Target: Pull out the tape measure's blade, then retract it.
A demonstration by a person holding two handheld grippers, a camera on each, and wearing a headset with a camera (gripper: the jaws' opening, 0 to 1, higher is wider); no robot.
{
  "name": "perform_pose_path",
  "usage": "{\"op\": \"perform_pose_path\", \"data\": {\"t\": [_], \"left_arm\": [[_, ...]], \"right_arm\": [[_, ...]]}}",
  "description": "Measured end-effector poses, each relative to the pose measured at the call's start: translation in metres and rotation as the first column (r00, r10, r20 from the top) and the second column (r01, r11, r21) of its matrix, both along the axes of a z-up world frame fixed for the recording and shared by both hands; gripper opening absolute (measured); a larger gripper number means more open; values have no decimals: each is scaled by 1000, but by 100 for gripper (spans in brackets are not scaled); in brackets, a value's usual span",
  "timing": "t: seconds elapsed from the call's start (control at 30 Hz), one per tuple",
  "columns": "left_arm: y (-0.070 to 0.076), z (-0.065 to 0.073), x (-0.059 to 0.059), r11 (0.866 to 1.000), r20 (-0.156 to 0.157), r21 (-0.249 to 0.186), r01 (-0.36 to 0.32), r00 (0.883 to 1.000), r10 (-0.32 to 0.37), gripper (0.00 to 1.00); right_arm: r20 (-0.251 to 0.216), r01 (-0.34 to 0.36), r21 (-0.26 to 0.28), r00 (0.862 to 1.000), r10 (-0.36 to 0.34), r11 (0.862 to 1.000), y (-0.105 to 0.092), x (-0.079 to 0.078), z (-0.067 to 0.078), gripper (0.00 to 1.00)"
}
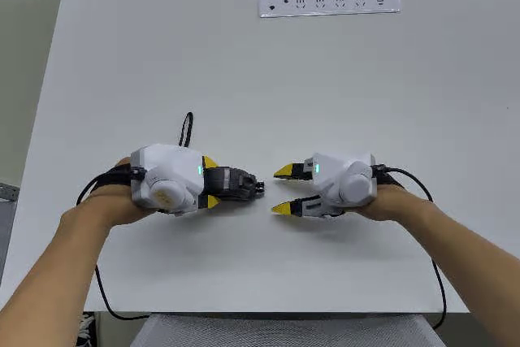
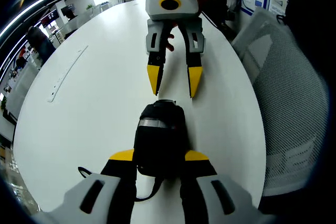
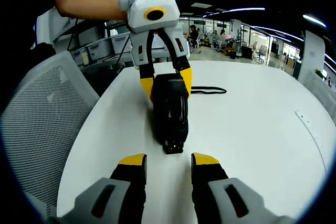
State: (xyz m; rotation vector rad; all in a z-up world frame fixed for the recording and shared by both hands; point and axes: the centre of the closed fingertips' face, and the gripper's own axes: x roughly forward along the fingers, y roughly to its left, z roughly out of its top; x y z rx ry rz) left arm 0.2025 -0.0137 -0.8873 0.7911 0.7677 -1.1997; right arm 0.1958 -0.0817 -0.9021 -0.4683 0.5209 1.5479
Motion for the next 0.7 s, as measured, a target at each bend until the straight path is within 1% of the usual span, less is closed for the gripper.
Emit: {"op": "perform_pose_path", "data": {"t": [0.13, 0.33, 0.43, 0.53, 0.7], "left_arm": [[0, 0, 0, 1000, -2, -3, -2, 1000, 2, 27], [0, 0, 0, 1000, -4, -7, -4, 1000, 4, 27], [0, 0, 0, 1000, -3, -10, -6, 1000, 6, 27], [1, 0, 0, 1000, -1, -15, -9, 1000, 9, 27], [3, 0, 1, 1000, -4, -24, -18, 1000, 18, 27]], "right_arm": [[11, -10, -11, 1000, 10, 1000, 7, 3, -4, 30], [-1, -3, -17, 1000, 3, 1000, 12, 6, -11, 27], [4, -7, -23, 1000, 7, 1000, 13, 6, -15, 26], [-7, -1, -18, 1000, 1, 1000, 15, 7, -16, 25], [-8, 8, -10, 1000, -9, 1000, 19, 9, -15, 20]]}}
